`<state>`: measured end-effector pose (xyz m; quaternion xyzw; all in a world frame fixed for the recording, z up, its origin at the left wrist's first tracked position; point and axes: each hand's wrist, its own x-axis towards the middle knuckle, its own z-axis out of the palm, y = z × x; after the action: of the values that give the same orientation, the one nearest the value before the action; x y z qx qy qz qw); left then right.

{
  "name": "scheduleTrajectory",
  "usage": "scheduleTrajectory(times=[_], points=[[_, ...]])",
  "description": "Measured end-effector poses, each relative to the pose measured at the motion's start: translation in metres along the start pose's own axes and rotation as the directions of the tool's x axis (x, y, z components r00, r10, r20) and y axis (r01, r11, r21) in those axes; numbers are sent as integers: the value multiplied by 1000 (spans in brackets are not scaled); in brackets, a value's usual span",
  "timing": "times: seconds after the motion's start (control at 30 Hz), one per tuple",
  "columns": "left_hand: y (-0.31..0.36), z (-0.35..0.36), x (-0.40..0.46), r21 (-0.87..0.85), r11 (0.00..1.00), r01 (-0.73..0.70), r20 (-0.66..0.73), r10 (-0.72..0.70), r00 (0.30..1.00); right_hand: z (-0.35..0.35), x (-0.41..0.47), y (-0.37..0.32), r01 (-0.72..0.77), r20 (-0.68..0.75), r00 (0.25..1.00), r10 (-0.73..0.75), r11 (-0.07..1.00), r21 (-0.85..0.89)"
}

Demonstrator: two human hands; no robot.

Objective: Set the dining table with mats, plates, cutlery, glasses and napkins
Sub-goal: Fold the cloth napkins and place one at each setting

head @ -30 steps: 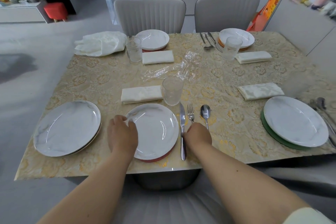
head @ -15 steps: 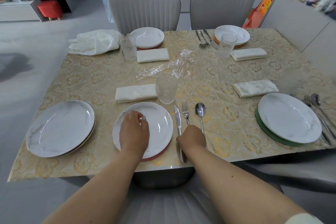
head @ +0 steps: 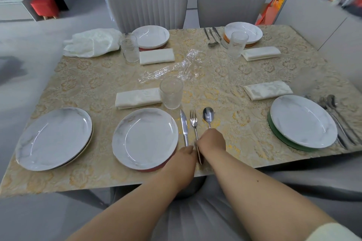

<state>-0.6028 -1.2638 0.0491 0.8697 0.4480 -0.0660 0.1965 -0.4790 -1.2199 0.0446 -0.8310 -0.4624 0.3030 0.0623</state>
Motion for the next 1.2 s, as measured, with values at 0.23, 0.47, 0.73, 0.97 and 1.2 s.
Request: scheduleTrajectory(times=[0.23, 0.47, 0.73, 0.97, 1.2], points=[[4, 0, 3, 0, 1000, 31, -63, -31, 998, -9, 6, 7, -20, -36, 999, 21, 1000, 8], [8, -2, 8, 6, 998, 60, -66, -60, 996, -26, 20, 21, -16, -84, 996, 19, 999, 44], [16, 5, 11, 76, 995, 67, -111, -59, 992, -23, 25, 22, 3, -71, 998, -2, 1000, 6], [16, 5, 11, 59, 994, 94, -128, -86, 988, -22, 21, 21, -35, -53, 998, 33, 999, -40], [16, 6, 13, 80, 993, 86, -135, -75, 988, -20, 22, 22, 24, -79, 996, -32, 995, -99]])
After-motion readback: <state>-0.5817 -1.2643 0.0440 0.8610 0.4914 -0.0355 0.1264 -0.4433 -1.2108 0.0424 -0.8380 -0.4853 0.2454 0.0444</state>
